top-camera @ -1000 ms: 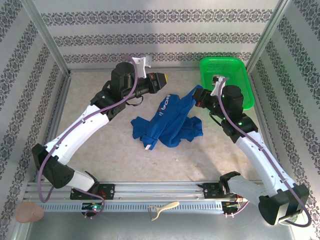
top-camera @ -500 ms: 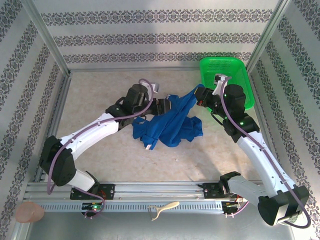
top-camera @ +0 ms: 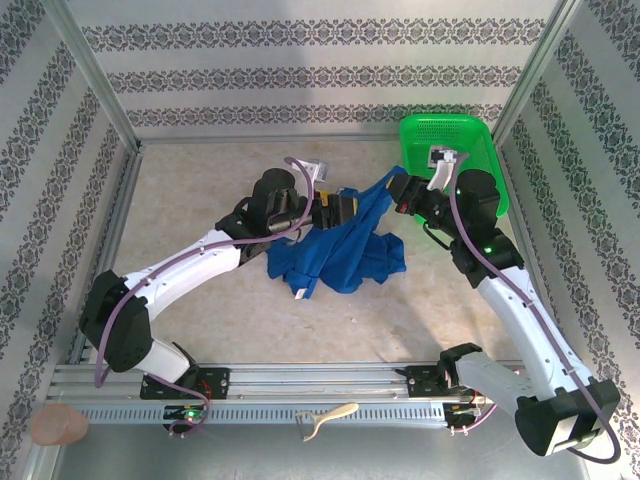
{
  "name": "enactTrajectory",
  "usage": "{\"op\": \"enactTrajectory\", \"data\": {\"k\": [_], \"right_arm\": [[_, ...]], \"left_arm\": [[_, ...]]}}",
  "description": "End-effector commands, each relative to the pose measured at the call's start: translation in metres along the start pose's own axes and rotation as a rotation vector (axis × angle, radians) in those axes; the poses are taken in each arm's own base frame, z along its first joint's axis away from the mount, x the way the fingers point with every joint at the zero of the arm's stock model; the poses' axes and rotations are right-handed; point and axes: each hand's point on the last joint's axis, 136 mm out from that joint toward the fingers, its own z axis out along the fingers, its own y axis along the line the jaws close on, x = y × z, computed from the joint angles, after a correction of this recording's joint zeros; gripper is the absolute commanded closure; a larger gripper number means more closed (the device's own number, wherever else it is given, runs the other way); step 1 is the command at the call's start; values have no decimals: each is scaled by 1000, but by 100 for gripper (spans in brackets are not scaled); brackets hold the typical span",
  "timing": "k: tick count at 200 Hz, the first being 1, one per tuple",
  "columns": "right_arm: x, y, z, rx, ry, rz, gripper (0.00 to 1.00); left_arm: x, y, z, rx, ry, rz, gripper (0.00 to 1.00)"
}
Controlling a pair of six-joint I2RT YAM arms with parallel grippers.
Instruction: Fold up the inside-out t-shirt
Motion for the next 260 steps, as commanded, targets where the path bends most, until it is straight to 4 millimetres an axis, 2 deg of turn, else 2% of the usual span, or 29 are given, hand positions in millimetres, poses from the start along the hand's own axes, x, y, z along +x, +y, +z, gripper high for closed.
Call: {"op": "enactTrajectory", "data": {"k": [1, 45, 73, 123, 167, 182, 199, 218, 240, 253, 260], "right_arm": [[-9, 22, -8, -115, -32, -30, 100], [-12, 13, -9, -121, -37, -8, 100], [-14, 7, -7, -116, -44, 14, 100], [-14, 5, -7, -113, -49, 28, 100], [-16, 8, -9, -120, -55, 36, 100], [-16, 10, -10, -127, -57, 36, 100], [-16, 10, -10, -125, -58, 36, 100], [-15, 8, -9, -118, -58, 39, 100], [-12, 2, -5, -105, -51, 46, 100], [-10, -3, -1, -93, -50, 50, 100], [-9, -7, 1, -82, -50, 51, 100]], "left_arm": [[-24, -46, 4, 196, -45, 70, 32], [-21, -90, 2, 402, -25, 68, 39], [-11, -99, 2, 436, 20, 56, 39], [3, -85, 15, 380, 60, 39, 41], [0, -47, 24, 171, 14, 58, 41], [-2, -42, 25, 138, 8, 76, 42], [-1, -42, 28, 138, 22, 83, 49], [2, -48, 32, 168, 40, 86, 70], [2, -60, 31, 215, 47, 96, 83], [-1, -67, 28, 236, 47, 94, 100], [-4, -70, 26, 240, 45, 89, 100]]}}
